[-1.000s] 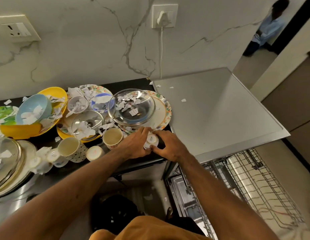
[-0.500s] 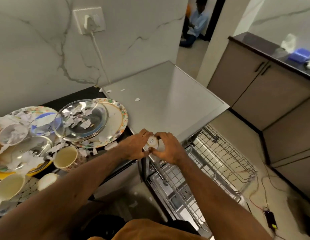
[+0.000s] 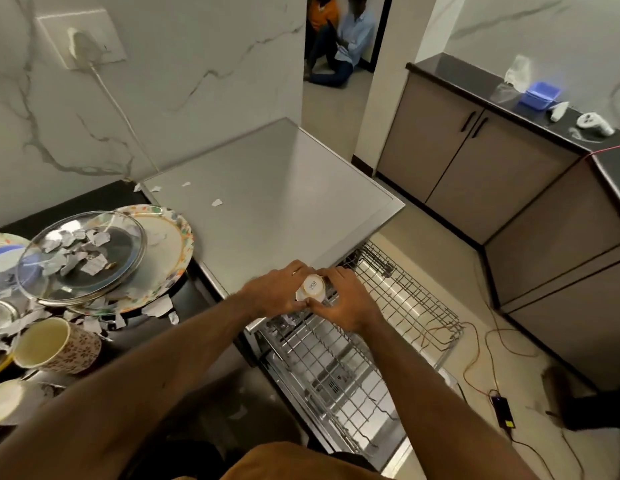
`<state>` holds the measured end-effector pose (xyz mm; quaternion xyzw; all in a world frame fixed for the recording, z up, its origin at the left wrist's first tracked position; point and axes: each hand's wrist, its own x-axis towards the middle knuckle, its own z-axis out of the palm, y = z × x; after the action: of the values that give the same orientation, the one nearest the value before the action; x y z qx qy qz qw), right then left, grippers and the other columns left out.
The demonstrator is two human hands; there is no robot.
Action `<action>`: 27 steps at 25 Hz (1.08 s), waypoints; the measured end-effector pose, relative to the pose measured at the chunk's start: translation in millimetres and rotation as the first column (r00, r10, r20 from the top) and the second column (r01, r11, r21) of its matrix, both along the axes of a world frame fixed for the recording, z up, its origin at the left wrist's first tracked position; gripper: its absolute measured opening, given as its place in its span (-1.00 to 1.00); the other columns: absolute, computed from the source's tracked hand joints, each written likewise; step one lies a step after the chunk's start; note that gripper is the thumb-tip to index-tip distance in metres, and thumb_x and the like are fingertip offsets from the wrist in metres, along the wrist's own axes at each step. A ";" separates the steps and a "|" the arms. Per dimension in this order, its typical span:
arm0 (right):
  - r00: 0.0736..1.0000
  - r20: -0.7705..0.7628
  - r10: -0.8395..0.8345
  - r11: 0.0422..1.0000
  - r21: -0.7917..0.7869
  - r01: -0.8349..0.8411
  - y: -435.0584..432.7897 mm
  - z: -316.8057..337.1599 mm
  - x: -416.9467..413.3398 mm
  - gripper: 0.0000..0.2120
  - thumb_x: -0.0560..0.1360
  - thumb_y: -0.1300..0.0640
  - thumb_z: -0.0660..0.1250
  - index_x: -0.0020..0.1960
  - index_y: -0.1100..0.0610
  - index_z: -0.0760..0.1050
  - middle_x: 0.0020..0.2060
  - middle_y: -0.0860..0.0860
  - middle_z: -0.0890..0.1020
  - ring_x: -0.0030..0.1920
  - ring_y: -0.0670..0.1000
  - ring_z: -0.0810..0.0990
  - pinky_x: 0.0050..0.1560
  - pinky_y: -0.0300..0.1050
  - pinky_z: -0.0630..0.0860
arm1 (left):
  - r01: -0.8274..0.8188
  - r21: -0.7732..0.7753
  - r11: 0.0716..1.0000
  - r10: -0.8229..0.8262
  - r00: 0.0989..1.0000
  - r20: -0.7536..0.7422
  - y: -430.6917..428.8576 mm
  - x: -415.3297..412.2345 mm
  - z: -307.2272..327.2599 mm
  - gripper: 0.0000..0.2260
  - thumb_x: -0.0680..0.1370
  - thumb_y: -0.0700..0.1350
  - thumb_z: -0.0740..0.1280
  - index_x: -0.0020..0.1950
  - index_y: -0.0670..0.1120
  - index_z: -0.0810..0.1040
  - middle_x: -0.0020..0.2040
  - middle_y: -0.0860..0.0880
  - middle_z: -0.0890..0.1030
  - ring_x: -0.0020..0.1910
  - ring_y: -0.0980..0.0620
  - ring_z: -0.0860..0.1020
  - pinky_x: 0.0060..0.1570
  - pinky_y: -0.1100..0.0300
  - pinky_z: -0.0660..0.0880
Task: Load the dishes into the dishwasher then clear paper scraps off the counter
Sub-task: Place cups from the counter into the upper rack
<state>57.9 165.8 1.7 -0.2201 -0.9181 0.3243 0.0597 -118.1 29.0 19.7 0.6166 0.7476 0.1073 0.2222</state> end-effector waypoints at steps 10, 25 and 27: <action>0.987 0.066 -0.146 0.988 -0.036 0.148 30.6 -43.1 47.3 -0.27 0.45 -0.31 0.48 0.48 0.01 0.39 0.30 -0.03 0.51 0.22 -0.04 0.46 0.25 -0.02 0.52 | -0.199 -0.149 0.969 0.192 0.980 -0.059 43.7 36.4 -48.5 -0.18 0.54 0.06 0.49 0.65 -0.04 0.10 0.68 -0.08 -0.03 0.58 -0.21 0.23 0.48 -0.21 0.35; 0.892 0.432 -0.134 0.974 -0.107 0.198 33.3 -186.2 -4.3 -0.45 0.51 -0.15 0.50 0.39 0.02 0.43 0.21 0.04 0.61 0.12 0.05 0.64 0.16 0.04 0.66 | -0.258 -0.502 0.825 0.229 0.966 -0.120 85.9 -43.1 -50.5 -0.02 0.40 0.03 0.61 0.55 0.47 0.01 0.66 -0.19 -0.16 0.56 -0.47 0.01 0.40 -0.48 0.26; 0.877 0.466 -0.121 0.969 -0.138 0.207 36.3 -199.4 -11.9 -0.48 0.53 -0.14 0.49 0.38 0.02 0.42 0.18 0.06 0.63 0.11 0.08 0.66 0.14 0.12 0.67 | -0.239 -0.516 0.823 0.210 0.971 -0.115 85.7 -45.5 -51.3 -0.01 0.41 0.07 0.60 0.56 0.47 -0.03 0.66 -0.22 -0.18 0.56 -0.50 -0.03 0.41 -0.47 0.25</action>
<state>46.0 202.1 -197.7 -0.3715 -0.8507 0.3406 -0.1492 -163.6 114.7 -31.6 0.4426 0.8212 -0.0923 0.3482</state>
